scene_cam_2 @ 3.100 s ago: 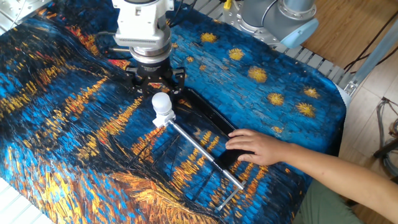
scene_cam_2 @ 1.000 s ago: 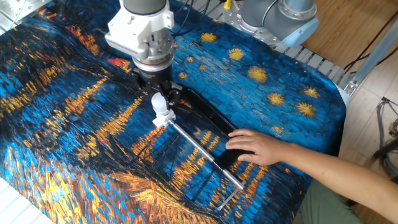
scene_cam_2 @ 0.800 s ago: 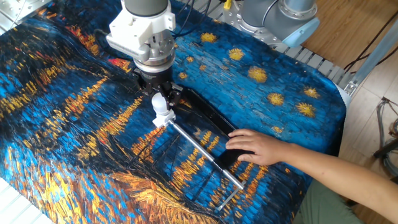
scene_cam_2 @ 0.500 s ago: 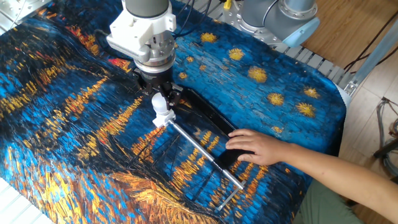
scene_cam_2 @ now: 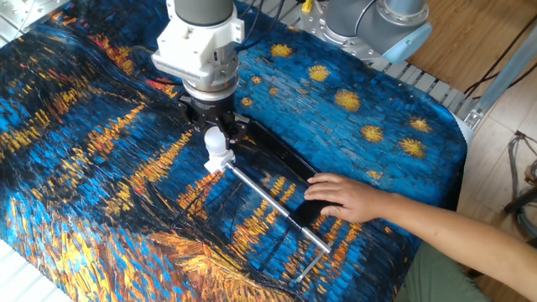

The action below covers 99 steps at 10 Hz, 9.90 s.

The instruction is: Take out the light bulb by rotating it

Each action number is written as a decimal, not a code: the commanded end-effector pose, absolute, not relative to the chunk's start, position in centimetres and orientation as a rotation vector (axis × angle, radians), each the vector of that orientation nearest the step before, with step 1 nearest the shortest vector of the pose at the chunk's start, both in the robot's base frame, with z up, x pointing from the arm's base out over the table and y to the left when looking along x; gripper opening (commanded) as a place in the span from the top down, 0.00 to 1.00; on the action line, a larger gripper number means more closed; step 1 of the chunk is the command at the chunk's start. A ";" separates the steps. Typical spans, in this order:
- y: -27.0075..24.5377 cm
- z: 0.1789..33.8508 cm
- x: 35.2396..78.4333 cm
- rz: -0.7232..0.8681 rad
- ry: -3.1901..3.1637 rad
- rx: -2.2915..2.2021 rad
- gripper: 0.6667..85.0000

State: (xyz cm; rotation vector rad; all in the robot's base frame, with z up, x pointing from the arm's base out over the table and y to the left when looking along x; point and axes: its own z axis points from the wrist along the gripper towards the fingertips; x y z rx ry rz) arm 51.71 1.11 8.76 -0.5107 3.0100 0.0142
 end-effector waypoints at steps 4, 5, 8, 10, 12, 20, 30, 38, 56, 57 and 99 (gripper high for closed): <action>-0.2 9.2 52.1 -0.060 2.843 -1.062 0.77; -0.1 9.0 52.2 -0.070 2.809 -1.138 0.79; -0.3 8.4 52.8 -0.094 2.705 -1.312 0.81; -0.2 8.0 53.1 -0.095 2.649 -1.393 0.81; -0.6 8.4 53.2 -0.113 2.612 -1.463 0.81; -3.0 9.0 53.7 -0.123 2.401 -1.821 0.09; -2.2 10.2 50.8 0.164 2.986 -0.709 0.18; 1.0 10.4 51.7 0.117 3.043 -0.428 0.30; 1.2 9.1 53.5 0.073 3.067 -0.323 0.42; 1.2 9.0 53.5 0.068 3.069 -0.312 0.43; -3.2 10.1 52.3 0.027 2.791 -1.363 0.17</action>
